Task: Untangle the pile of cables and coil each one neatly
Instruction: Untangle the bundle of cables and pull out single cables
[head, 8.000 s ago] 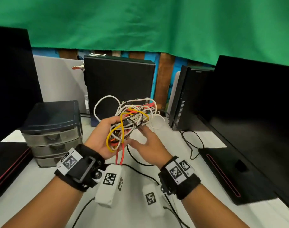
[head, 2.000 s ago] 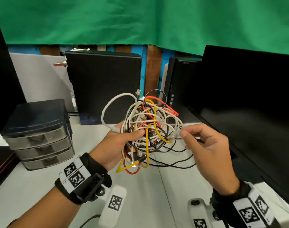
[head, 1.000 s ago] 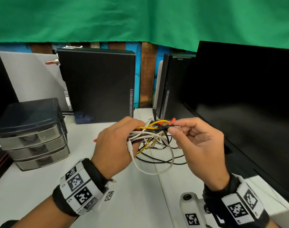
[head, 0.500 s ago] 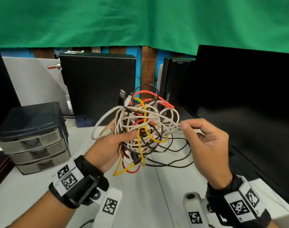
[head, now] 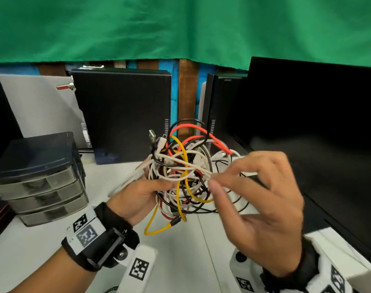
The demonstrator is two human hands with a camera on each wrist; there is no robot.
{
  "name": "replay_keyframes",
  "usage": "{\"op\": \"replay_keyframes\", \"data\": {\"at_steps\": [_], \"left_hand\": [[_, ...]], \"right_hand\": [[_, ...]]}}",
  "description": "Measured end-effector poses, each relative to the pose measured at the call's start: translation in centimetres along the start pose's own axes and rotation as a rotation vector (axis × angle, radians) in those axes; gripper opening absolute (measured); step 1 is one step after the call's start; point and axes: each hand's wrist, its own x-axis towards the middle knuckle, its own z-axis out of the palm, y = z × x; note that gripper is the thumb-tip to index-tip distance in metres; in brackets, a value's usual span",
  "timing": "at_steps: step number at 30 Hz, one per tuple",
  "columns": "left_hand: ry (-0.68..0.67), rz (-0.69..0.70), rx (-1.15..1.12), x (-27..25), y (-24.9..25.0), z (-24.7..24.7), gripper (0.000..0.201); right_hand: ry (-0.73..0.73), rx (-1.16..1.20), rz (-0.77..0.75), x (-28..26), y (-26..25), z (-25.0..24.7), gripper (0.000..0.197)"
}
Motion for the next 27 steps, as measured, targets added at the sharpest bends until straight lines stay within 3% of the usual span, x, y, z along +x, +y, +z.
{"op": "replay_keyframes", "data": {"at_steps": [2,5,8,10,15,18,27], "left_hand": [[-0.019,0.012,-0.004,-0.1,-0.2,0.2,0.091],[-0.016,0.045,0.063,-0.1,-0.4,0.4,0.085],[-0.01,0.117,0.174,-0.1,-0.4,0.6,0.055],[-0.018,0.134,0.23,-0.2,-0.4,0.7,0.045],[-0.045,0.087,0.204,-0.4,-0.6,1.1,0.045],[-0.068,-0.009,0.06,-0.6,-0.8,1.6,0.045],[-0.009,-0.098,-0.027,-0.6,-1.5,1.4,0.049]], "right_hand": [[-0.122,-0.016,-0.002,-0.1,0.1,0.3,0.015],[-0.218,-0.08,0.03,-0.4,0.6,0.9,0.018],[-0.164,-0.111,0.049,-0.8,0.9,1.3,0.015],[-0.118,-0.11,0.061,-1.1,1.0,1.5,0.012],[-0.052,-0.089,0.07,-1.3,1.4,2.0,0.014],[-0.028,-0.073,0.07,-1.2,1.6,2.1,0.013],[-0.121,-0.006,0.239,-1.2,2.5,1.9,0.02]]}}
